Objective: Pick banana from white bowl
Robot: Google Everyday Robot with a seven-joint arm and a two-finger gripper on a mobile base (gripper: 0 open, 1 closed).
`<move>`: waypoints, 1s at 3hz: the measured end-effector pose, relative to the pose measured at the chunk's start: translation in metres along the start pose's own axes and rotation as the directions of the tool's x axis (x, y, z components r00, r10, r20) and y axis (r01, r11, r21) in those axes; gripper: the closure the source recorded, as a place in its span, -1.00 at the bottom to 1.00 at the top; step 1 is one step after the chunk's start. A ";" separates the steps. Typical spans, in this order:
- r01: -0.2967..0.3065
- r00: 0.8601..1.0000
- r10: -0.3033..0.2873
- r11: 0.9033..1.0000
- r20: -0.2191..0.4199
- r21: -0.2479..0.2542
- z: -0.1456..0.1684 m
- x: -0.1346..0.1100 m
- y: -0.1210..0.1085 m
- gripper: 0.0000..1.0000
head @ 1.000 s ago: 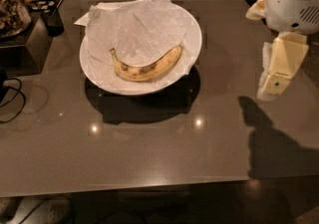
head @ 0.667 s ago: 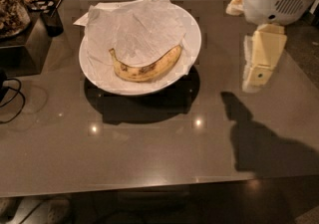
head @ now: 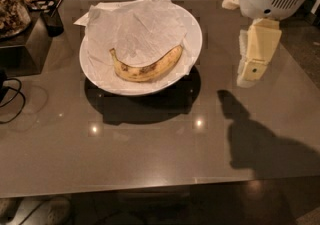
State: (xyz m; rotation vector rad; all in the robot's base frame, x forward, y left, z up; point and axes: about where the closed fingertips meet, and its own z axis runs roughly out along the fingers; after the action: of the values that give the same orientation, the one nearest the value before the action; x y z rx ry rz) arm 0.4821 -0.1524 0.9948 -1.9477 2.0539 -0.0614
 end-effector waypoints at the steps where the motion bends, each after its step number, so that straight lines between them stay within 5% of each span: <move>1: 0.050 0.998 -0.050 0.998 0.025 -0.028 0.007 -0.028 -0.016 -1.00; 3: 0.110 0.992 -0.103 0.990 0.077 -0.084 0.029 -0.078 -0.048 -1.00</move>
Offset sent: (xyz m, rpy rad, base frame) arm 0.0445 0.0775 -0.0007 0.0081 0.1568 0.1746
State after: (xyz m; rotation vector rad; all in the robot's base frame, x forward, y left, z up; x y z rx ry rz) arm 0.5381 -0.0742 0.9935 -2.0796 1.9362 0.0769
